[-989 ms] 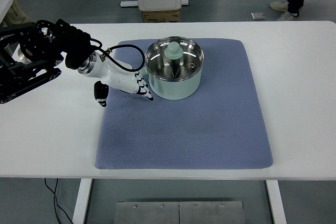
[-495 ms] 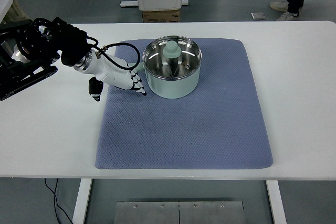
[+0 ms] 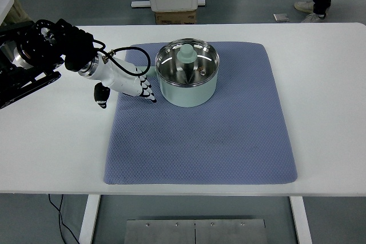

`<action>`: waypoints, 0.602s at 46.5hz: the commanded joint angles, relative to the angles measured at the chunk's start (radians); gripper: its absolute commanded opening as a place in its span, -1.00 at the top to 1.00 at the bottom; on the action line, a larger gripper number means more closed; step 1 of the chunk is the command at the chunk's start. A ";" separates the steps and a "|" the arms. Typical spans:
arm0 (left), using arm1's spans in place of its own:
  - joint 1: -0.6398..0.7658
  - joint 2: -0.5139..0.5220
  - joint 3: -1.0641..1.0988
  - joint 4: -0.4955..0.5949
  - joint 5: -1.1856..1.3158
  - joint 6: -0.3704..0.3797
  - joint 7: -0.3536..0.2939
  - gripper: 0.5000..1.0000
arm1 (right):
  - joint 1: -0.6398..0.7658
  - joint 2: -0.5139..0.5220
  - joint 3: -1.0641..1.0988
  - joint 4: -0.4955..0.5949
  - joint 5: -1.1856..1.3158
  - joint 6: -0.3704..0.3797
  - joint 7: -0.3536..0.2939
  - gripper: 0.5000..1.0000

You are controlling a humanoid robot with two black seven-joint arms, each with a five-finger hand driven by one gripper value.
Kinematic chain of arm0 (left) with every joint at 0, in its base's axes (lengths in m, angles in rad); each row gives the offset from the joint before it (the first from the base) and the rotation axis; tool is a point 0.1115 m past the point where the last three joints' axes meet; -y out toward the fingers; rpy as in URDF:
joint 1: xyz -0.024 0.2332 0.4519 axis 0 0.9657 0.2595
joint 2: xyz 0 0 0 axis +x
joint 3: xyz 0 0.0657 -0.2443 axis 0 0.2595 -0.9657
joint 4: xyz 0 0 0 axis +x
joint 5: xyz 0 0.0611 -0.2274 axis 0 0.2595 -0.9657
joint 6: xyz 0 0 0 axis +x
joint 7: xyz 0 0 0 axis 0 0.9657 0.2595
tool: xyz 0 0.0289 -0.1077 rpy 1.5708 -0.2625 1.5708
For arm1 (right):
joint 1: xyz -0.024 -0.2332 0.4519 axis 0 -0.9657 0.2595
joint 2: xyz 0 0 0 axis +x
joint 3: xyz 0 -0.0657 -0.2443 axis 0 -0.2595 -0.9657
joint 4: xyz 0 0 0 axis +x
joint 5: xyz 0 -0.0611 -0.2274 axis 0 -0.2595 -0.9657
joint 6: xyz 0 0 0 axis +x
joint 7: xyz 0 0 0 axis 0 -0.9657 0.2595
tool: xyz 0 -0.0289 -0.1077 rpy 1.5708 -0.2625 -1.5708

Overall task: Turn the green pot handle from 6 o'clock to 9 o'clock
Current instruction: 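Pull the handle with the left hand, rotating the pot clockwise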

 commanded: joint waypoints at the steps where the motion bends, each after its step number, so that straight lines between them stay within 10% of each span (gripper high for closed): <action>1: 0.002 -0.002 0.000 -0.002 -0.014 -0.001 0.000 -1.00 | 0.000 0.000 0.000 0.000 0.000 0.000 0.000 -1.00; 28: 0.005 -0.002 0.019 -0.030 -0.077 -0.032 0.000 -1.00 | 0.000 0.000 0.000 0.000 0.000 0.000 0.000 -1.00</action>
